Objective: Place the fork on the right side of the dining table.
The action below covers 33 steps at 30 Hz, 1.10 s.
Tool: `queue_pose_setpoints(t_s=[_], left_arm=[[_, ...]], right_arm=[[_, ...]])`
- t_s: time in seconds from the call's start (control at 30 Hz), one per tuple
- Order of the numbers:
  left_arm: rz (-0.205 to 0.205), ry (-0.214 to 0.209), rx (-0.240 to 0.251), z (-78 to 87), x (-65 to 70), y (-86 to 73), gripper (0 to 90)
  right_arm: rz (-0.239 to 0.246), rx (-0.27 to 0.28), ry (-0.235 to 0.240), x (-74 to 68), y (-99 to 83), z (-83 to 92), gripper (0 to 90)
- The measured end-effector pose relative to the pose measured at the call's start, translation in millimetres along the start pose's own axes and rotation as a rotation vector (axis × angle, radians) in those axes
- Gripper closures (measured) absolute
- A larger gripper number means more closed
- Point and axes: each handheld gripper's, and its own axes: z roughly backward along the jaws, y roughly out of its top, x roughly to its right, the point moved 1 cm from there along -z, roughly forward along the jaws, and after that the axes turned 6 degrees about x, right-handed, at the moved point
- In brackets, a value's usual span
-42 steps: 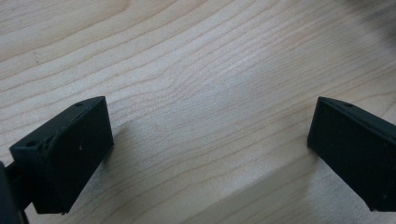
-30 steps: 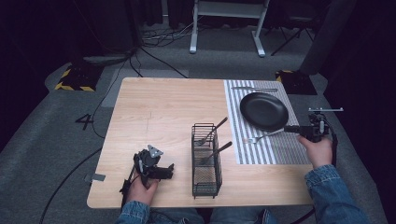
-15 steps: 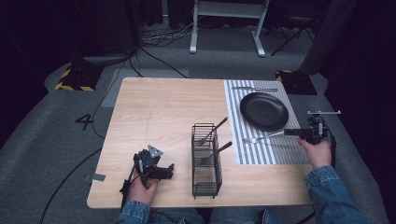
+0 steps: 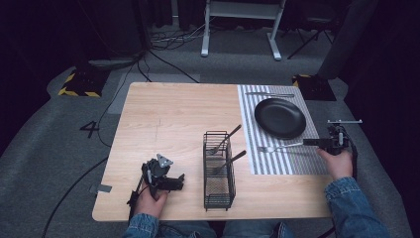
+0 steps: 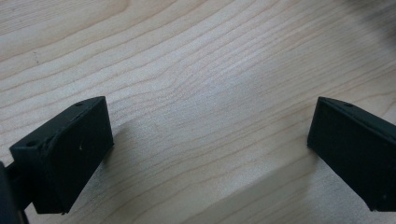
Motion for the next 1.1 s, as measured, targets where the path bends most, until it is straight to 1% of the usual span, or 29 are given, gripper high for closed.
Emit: queue_pose_setpoints(t_s=[0.17,0.3,0.47,0.6,0.77,1.1], left_arm=[[0.0,0.0,0.0,0.0,0.0,0.0,0.2],[0.0,0.0,0.0,0.0,0.0,0.0,0.2],[0.0,0.0,0.0,0.0,0.0,0.0,0.2],[0.0,0.0,0.0,0.0,0.0,0.0,0.2],[0.0,0.0,0.0,0.0,0.0,0.0,0.2],[0.0,0.0,0.0,0.0,0.0,0.0,0.2]], right_arm=[[-0.011,-0.009,-0.011,6.0,-1.7,-3.2,61.8],[-0.013,-0.021,-0.02,7.6,-2.6,-5.6,61.8],[-0.004,-0.028,-0.032,7.8,-2.4,-7.8,61.4],[-0.015,-0.042,-0.041,10.1,-3.1,-10.5,61.1],[-0.009,-0.038,-0.041,8.9,-2.6,-9.7,61.0],[0.007,-0.007,-0.035,3.7,-1.9,-2.3,59.8]])
